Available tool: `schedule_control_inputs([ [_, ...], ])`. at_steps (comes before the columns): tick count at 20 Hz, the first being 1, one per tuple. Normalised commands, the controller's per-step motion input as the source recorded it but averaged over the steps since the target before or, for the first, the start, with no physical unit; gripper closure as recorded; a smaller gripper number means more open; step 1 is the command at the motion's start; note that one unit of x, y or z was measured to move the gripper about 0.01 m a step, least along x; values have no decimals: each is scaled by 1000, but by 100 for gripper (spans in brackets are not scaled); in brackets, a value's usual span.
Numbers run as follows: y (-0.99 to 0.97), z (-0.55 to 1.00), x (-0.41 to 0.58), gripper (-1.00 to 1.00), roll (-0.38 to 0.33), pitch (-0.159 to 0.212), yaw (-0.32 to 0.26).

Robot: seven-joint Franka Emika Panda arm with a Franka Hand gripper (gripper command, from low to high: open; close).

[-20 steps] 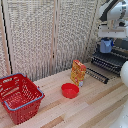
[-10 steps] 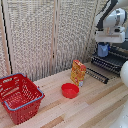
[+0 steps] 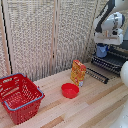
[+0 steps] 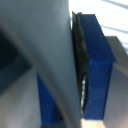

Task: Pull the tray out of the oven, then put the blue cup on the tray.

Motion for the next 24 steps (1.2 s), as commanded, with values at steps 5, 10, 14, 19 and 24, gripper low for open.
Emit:
schedule_control_inputs([
  [5,-241,366,195,-100,-83,112,-34],
  [10,46,220,74,-100,-183,57,-19],
  [14,29,294,74,-100,-222,88,9],
  [19,133,523,111,-100,-180,95,9],
  [24,21,608,2,-100,8,64,-39],
])
